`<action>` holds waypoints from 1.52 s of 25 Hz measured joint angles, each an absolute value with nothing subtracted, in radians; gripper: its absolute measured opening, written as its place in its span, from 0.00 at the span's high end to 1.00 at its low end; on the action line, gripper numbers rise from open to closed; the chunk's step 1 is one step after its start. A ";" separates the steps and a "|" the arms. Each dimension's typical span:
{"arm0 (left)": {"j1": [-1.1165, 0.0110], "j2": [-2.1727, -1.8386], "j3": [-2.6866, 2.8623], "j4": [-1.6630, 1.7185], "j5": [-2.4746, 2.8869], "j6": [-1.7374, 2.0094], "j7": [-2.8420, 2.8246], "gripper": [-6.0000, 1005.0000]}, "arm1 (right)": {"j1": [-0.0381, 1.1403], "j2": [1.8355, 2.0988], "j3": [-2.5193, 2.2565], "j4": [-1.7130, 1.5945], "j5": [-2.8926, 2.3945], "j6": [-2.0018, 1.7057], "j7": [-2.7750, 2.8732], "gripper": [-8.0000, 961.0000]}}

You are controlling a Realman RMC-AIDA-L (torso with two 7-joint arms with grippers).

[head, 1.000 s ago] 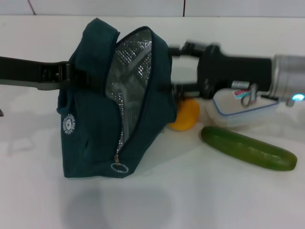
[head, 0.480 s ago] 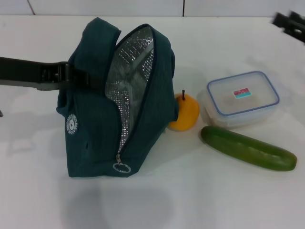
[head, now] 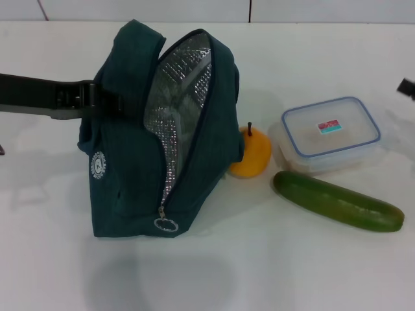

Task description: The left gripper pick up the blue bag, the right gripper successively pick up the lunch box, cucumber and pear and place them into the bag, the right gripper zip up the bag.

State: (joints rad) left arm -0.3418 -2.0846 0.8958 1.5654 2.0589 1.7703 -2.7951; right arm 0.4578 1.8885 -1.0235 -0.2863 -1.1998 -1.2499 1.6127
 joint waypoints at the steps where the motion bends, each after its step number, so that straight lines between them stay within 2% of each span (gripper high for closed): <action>1: -0.342 -2.085 0.896 1.565 2.059 1.770 -2.795 0.95 | 0.458 1.886 -1.023 -0.286 -1.218 -1.242 1.631 0.10; 8: -0.342 -2.085 0.896 1.565 2.058 1.770 -2.795 0.95 | 0.468 1.886 -1.023 -0.285 -1.288 -1.202 1.685 0.10; 24: -0.342 -2.087 0.901 1.564 2.058 1.759 -2.794 0.95 | 0.496 1.930 -1.064 -0.271 -1.291 -1.195 1.688 0.10; 38: -0.338 -2.086 0.902 1.563 2.059 1.759 -2.792 0.95 | 0.511 1.936 -1.065 -0.261 -1.283 -1.222 1.688 0.10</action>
State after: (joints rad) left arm -0.3376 -2.0861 0.9020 1.5629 2.0587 1.7590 -2.7921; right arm 0.5113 1.9355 -1.0654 -0.2605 -1.2835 -1.2218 1.6883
